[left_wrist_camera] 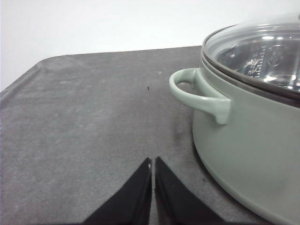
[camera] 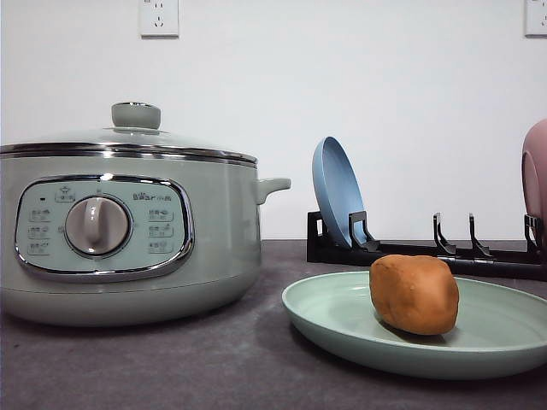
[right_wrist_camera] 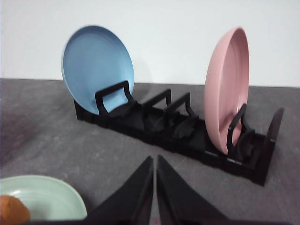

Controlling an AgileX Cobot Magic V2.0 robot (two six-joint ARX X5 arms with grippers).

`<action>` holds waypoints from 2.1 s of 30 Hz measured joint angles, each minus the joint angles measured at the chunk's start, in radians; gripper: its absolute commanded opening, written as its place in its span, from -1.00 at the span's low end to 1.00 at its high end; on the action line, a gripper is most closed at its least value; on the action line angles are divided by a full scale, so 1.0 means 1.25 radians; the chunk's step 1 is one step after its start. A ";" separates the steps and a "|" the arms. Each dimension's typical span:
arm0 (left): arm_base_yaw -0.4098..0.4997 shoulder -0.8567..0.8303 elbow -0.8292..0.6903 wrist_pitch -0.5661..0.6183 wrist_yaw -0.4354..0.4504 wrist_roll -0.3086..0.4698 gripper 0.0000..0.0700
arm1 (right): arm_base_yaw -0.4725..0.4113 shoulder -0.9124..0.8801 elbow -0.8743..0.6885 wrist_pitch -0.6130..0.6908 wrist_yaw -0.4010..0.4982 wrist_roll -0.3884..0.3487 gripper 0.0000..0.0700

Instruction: Transfer potato from steamer to green plate

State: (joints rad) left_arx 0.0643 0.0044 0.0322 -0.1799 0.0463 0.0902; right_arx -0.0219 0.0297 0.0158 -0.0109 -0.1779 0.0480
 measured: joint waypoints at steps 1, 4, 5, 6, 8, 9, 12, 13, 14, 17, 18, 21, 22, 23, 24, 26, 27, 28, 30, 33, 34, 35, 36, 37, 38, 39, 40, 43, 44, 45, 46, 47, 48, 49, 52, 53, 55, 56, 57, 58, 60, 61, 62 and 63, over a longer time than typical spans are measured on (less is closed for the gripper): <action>0.000 0.000 0.000 0.000 0.000 0.000 -0.99 | 0.000 -0.005 0.000 -0.014 0.004 0.000 -1.00; 0.000 0.000 0.000 0.000 0.000 0.000 -0.99 | 0.000 -0.019 0.000 -0.070 0.015 0.000 -1.00; 0.000 0.000 0.000 0.000 0.000 0.000 -0.99 | 0.000 -0.020 0.000 -0.085 0.015 0.000 -1.00; 0.000 0.000 0.000 0.000 0.000 0.000 -0.99 | 0.000 -0.020 0.000 -0.102 0.015 0.000 -1.00; 0.000 0.000 0.000 0.000 0.000 0.000 -0.99 | 0.000 -0.019 0.000 -0.120 0.017 0.000 -1.00; 0.000 0.000 0.000 0.000 0.000 0.000 -0.99 | 0.000 -0.019 0.000 -0.121 0.017 0.000 -1.00; 0.000 0.000 0.000 0.000 0.000 0.000 -0.99 | 0.000 -0.020 0.000 -0.121 0.017 0.000 -1.00; 0.000 0.000 0.000 0.000 0.000 0.000 -0.99 | 0.000 -0.020 0.000 -0.121 0.017 0.000 -1.00; 0.000 0.000 0.000 0.000 0.000 0.000 -0.99 | 0.000 -0.020 0.000 -0.121 0.017 0.000 -1.00; 0.000 0.000 0.000 0.000 0.000 0.000 -0.99 | 0.000 -0.020 0.000 -0.119 0.017 0.000 -1.00; 0.000 0.000 0.000 0.000 0.000 0.000 -0.99 | 0.000 -0.020 0.000 -0.119 0.017 0.000 -1.00; 0.000 0.000 0.000 0.000 0.000 0.000 -0.99 | 0.000 -0.020 0.000 -0.119 0.017 0.000 -1.00; 0.000 0.000 0.000 0.000 0.000 0.000 -0.99 | 0.000 -0.020 0.000 -0.119 0.017 0.000 -1.00; 0.000 0.000 0.000 0.000 0.000 0.000 -0.99 | 0.000 -0.020 0.000 -0.119 0.017 0.000 -1.00; 0.000 0.000 0.000 0.000 0.000 0.000 -0.99 | 0.000 -0.020 0.000 -0.119 0.017 0.000 -1.00; 0.000 0.000 0.000 0.000 0.000 0.000 -0.99 | 0.000 -0.020 0.000 -0.119 0.017 0.000 -1.00; 0.000 0.000 0.000 0.000 0.000 0.000 -0.99 | 0.000 -0.020 0.000 -0.119 0.017 0.000 -1.00; 0.000 0.000 0.000 0.000 0.000 0.000 -0.99 | 0.000 -0.020 0.000 -0.119 0.017 0.000 -1.00; 0.000 0.000 0.000 0.000 0.000 0.000 -0.99 | 0.000 -0.020 0.000 -0.119 0.017 0.000 -1.00; 0.000 0.000 0.000 0.000 0.000 0.000 -0.99 | 0.000 -0.020 0.000 -0.119 0.017 0.000 -1.00; 0.000 0.000 0.000 0.000 0.000 0.000 -0.99 | 0.000 -0.020 0.000 -0.119 0.017 0.000 -1.00; 0.000 0.000 0.000 0.000 0.000 0.000 -0.99 | 0.000 -0.020 0.000 -0.119 0.017 0.000 -1.00; 0.000 0.000 0.000 0.000 0.000 0.000 -0.99 | 0.000 -0.020 0.000 -0.119 0.017 0.000 -1.00; 0.000 0.000 0.000 0.000 0.000 0.000 -0.99 | 0.000 -0.020 0.000 -0.119 0.017 0.000 -1.00; 0.000 0.000 0.000 0.000 0.000 0.000 -0.99 | 0.000 -0.020 0.000 -0.119 0.017 0.000 -1.00; 0.000 0.000 0.000 0.000 0.000 0.000 -0.99 | 0.000 -0.020 0.000 -0.119 0.017 0.000 -1.00; 0.000 0.000 0.000 0.000 0.000 0.000 -0.99 | 0.000 -0.020 0.000 -0.119 0.017 0.000 -1.00; 0.000 0.000 0.000 0.000 0.000 0.000 -0.99 | 0.000 -0.020 0.000 -0.119 0.017 0.000 -1.00; 0.000 0.000 0.000 0.000 0.000 0.000 -0.99 | 0.000 -0.020 0.000 -0.119 0.017 0.000 -1.00; 0.000 0.000 0.000 0.000 0.000 0.000 -0.99 | 0.000 -0.020 0.000 -0.119 0.017 0.000 -1.00; 0.000 0.000 0.000 0.000 0.000 0.000 -0.99 | 0.000 -0.020 0.000 -0.119 0.017 0.000 -1.00; 0.000 0.000 0.000 0.000 0.000 0.000 -0.99 | 0.000 -0.020 0.000 -0.119 0.017 0.000 -1.00; 0.000 0.000 0.000 0.000 0.000 0.000 -0.99 | 0.000 -0.020 0.000 -0.119 0.017 0.000 -1.00; 0.000 0.000 0.000 0.000 0.000 0.000 -0.99 | 0.000 -0.020 0.000 -0.119 0.017 0.000 -1.00; 0.000 0.000 0.000 0.000 0.000 0.000 -0.99 | 0.000 -0.020 0.000 -0.119 0.017 0.000 -1.00; 0.000 0.000 0.000 0.000 0.000 0.000 -0.99 | 0.000 -0.020 0.000 -0.119 0.017 0.000 -1.00; 0.000 0.000 0.000 0.000 0.000 0.000 -0.99 | 0.000 -0.020 0.000 -0.119 0.017 0.000 -1.00; 0.000 0.000 0.000 0.000 0.000 0.000 -0.99 | 0.000 -0.020 0.000 -0.119 0.017 0.000 -1.00; 0.000 0.000 0.000 0.000 0.000 0.000 -0.99 | 0.000 -0.020 0.000 -0.119 0.017 0.000 -1.00; 0.000 0.000 0.000 0.000 0.000 0.000 -0.99 | 0.000 -0.020 0.000 -0.119 0.017 0.000 -1.00; 0.000 0.000 0.000 0.000 0.000 0.000 -0.99 | 0.000 -0.020 0.000 -0.119 0.017 0.000 -1.00; 0.000 0.000 0.000 0.000 0.000 0.000 -0.99 | 0.000 -0.020 0.000 -0.119 0.017 0.000 -1.00; 0.000 0.000 0.000 0.000 0.000 0.000 -0.99 | 0.000 -0.020 0.000 -0.119 0.017 0.000 -1.00; 0.000 0.000 0.000 0.000 0.000 0.000 -0.99 | 0.000 -0.020 0.000 -0.119 0.017 0.000 -1.00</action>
State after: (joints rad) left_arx 0.0643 0.0044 0.0326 -0.1799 0.0463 0.0902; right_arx -0.0216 0.0051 0.0162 -0.1599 -0.1566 0.0483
